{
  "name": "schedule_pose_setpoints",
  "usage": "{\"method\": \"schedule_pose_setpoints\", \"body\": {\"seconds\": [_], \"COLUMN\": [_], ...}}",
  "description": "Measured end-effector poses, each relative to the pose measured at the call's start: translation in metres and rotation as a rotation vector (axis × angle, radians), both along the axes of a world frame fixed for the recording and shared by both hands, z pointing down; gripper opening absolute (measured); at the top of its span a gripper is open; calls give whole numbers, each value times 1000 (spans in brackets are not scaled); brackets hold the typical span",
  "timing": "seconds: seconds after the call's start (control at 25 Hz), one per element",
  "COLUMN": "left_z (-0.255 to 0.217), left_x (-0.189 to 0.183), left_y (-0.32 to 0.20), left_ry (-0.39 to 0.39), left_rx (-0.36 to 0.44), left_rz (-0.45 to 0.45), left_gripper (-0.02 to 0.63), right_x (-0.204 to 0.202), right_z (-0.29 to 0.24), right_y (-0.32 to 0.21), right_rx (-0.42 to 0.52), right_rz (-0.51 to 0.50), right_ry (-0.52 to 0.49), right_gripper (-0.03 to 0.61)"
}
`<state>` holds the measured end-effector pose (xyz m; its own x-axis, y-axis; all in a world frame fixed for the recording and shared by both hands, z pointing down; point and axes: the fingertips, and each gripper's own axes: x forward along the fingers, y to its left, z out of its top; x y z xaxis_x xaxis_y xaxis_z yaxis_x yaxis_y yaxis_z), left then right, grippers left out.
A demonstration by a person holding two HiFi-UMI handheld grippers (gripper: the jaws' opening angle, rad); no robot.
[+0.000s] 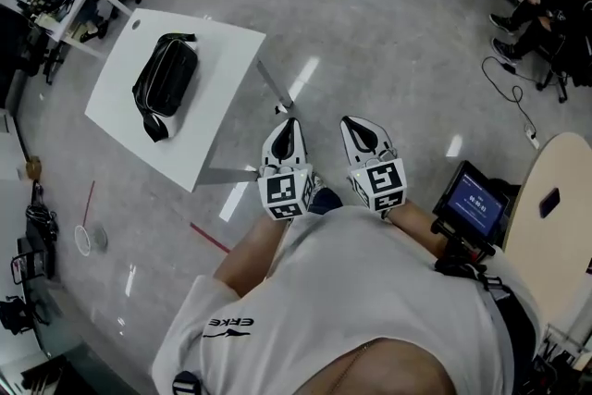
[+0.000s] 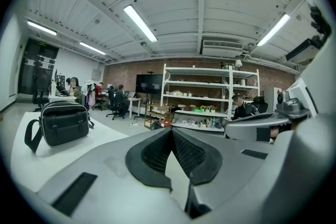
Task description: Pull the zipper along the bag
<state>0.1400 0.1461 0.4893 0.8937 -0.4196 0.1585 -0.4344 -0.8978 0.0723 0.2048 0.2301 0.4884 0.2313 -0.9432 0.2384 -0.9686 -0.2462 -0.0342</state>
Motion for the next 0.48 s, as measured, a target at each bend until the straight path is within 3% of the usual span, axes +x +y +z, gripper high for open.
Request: {"method": "schedule_pose_setpoints", "body": {"seconds": [0.28, 0.48], "left_z": [10, -6], "left_x": [-20, -52], "left_y": [-94, -120], "left_ry": [26, 40], "left_rx": [-3, -13], "left_rz": [-91, -176], "left_gripper": [3, 3], "right_x": [-11, -33], "right_z": [7, -11], "right_y": [-96, -124], "right_rx": [2, -7], "right_rz": [-71, -137], "right_ry": [20, 33], "right_gripper": [5, 5]}}
